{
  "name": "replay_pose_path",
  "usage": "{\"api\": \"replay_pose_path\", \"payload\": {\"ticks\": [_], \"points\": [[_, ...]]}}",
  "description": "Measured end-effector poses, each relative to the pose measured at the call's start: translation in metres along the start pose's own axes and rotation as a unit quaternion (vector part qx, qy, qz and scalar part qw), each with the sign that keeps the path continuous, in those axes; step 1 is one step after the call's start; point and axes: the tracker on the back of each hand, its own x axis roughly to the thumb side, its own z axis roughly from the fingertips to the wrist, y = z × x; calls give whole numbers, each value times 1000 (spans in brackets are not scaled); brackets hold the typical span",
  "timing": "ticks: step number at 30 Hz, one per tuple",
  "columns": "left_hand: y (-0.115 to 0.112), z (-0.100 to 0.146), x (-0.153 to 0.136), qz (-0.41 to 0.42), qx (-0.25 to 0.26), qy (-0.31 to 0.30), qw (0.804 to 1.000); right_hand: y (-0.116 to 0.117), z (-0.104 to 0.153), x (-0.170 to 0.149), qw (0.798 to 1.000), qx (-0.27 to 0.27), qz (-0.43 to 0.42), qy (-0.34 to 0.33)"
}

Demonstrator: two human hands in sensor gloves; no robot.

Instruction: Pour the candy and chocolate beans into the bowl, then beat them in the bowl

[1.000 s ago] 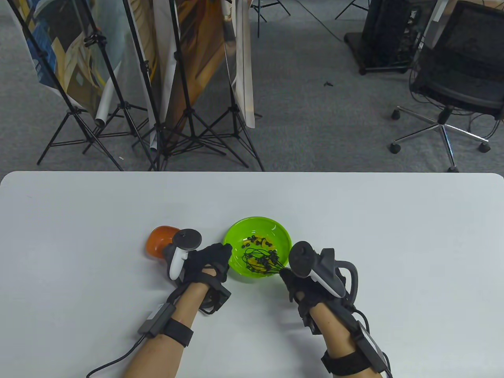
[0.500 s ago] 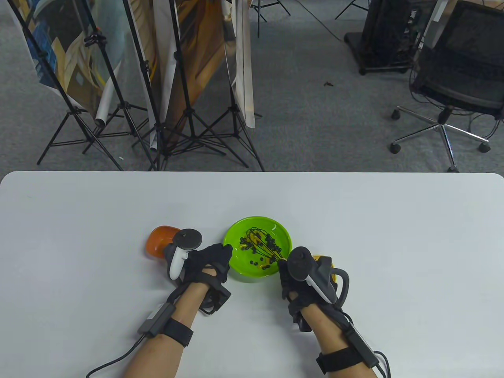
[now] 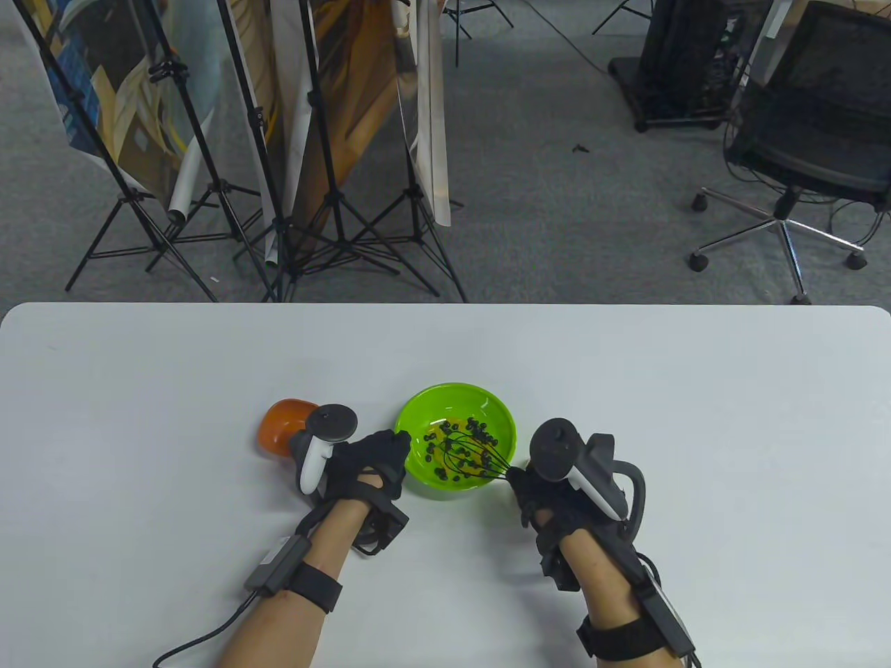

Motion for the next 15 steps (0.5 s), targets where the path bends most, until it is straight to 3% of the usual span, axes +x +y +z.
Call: {"api": "replay_pose_path", "payload": {"ticks": [9, 13, 15], "points": [[0, 0, 0, -4, -1, -3, 1000, 27, -11, 3, 999, -52, 1, 13], [0, 0, 0, -3, -2, -2, 1000, 47, -16, 8, 996, -3, -92, -8], [0, 0, 0, -1, -2, -2, 1000, 47, -15, 13, 997, 0, -82, -17]]}}
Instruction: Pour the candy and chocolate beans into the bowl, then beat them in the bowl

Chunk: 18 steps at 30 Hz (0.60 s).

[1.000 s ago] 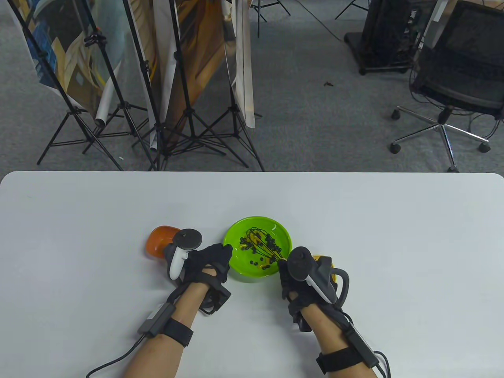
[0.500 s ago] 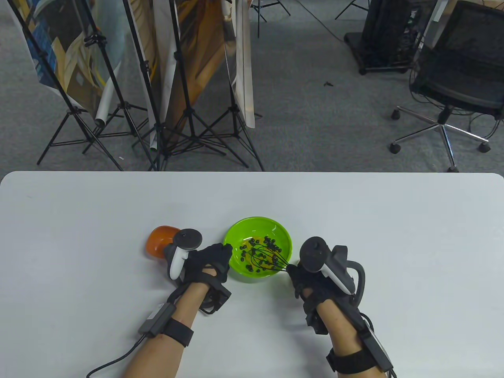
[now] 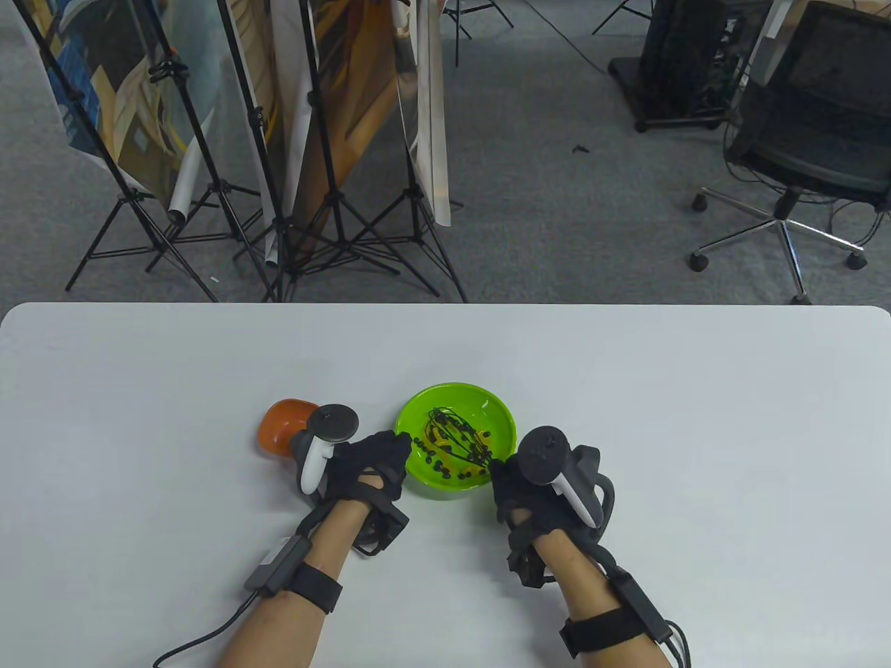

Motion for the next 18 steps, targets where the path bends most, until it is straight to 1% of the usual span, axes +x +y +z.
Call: {"api": "replay_pose_path", "payload": {"ticks": [1, 3, 6, 7, 9, 11, 12, 15, 18], "points": [[0, 0, 0, 2, -1, 0, 1000, -3, 1, 2, 1000, 0, 17, -5], [0, 0, 0, 4, -2, 1, 1000, -11, 3, 4, 999, 14, 25, -15], [0, 0, 0, 4, 2, 4, 1000, -27, 8, 2, 998, 66, 10, -11], [0, 0, 0, 6, 2, 5, 1000, -33, 10, 0, 998, 67, 11, -3], [0, 0, 0, 6, 2, 5, 1000, -43, 13, -1, 998, 44, 50, 2], [-1, 0, 0, 2, 3, 4, 1000, -50, 16, -1, 998, 19, 65, 13], [-1, 0, 1, 0, 1, 3, 1000, -52, 17, 0, 996, -7, 90, 16], [-1, 0, 1, 0, 0, 1, 1000, -51, 15, -2, 993, -37, 105, 28], [-1, 0, 1, -1, -3, -1, 1000, -42, 10, -5, 993, -51, 103, 31]]}}
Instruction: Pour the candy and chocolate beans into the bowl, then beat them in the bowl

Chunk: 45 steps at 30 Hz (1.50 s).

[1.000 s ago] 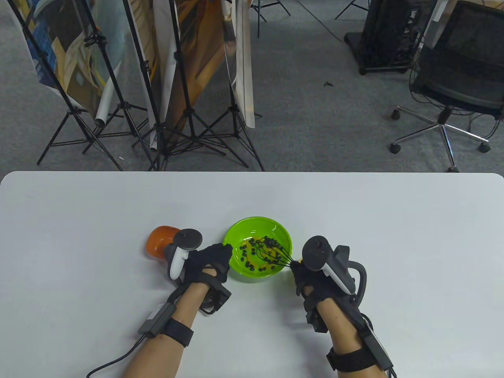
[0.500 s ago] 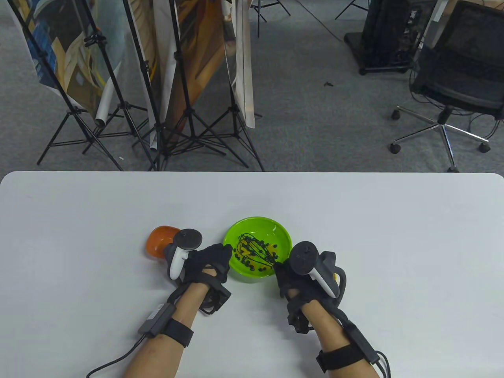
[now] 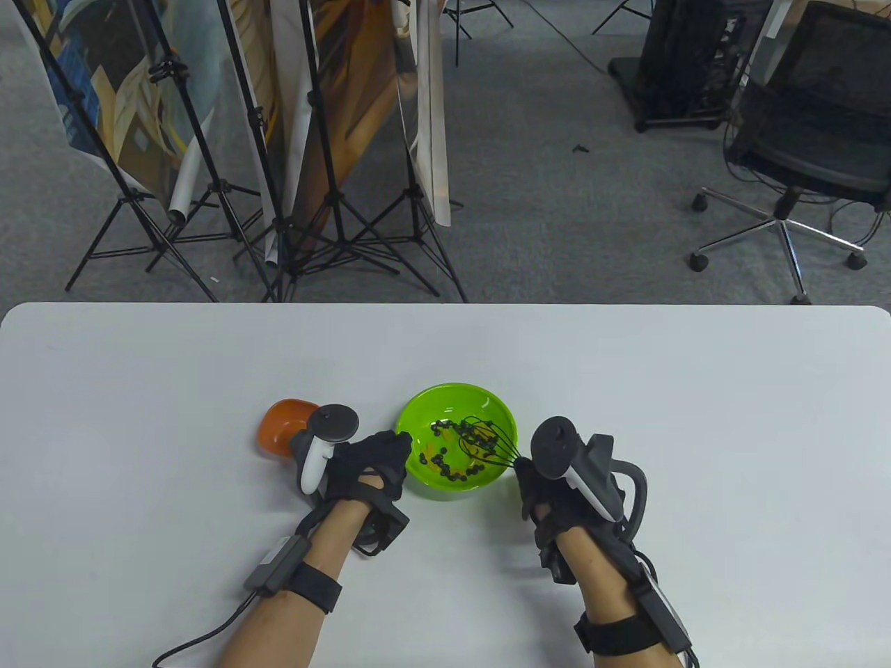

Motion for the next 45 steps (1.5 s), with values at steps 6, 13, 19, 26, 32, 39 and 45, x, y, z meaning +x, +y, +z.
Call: {"api": "replay_pose_path", "payload": {"ticks": [6, 13, 19, 26, 32, 39, 45], "points": [[0, 0, -1, 7, -3, 2, 1000, 23, -9, -3, 996, 8, -87, -7], [1, 0, -1, 10, -4, 2, 1000, 26, -4, 13, 993, 55, -85, -62], [1, 0, -1, 10, -4, 4, 1000, -2, 5, 14, 993, 68, -33, -88], [1, 0, -1, 13, -8, 0, 1000, -19, 8, 2, 999, 5, 15, -48], [1, 0, -1, 12, -10, -1, 1000, 5, -4, -4, 1000, 4, -3, -20], [1, 0, -1, 13, -11, -2, 1000, 29, -9, 7, 994, 37, -89, -55], [2, 0, -3, 23, -11, 2, 1000, 4, -1, 8, 990, 94, -63, -80]]}}
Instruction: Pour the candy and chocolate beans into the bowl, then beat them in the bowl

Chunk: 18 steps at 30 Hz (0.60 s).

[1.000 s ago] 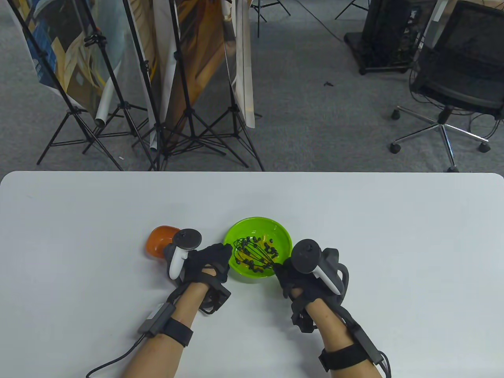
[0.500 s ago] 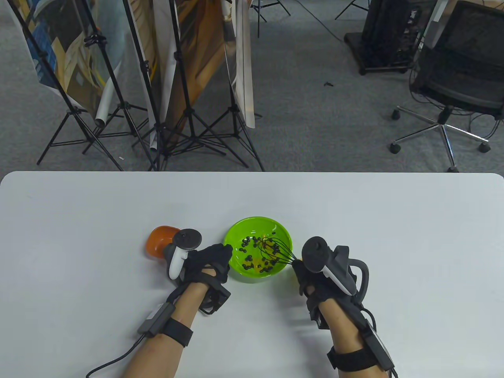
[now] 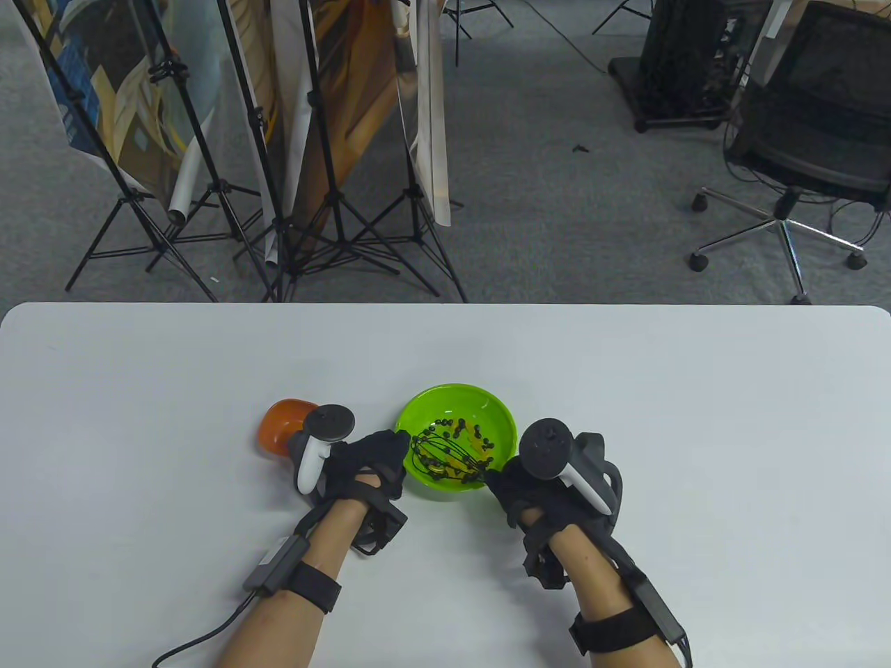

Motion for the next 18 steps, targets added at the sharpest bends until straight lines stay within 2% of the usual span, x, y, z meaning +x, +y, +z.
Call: {"api": "replay_pose_path", "payload": {"ticks": [2, 5, 11, 15, 18], "points": [[0, 0, 0, -1, 1, 1, 1000, -10, 5, -1, 999, -7, 35, 5], [0, 0, 0, -2, 2, 1, 1000, -16, 10, -1, 997, -44, 65, 21], [-1, 0, 1, -6, -2, -3, 1000, -20, 8, -10, 991, -97, 78, 58], [-1, -1, 1, -4, -4, -4, 1000, -8, 0, -13, 989, -109, 72, 68], [-2, -1, 2, -9, -2, -4, 1000, 8, -9, -15, 992, -104, 32, 60]]}}
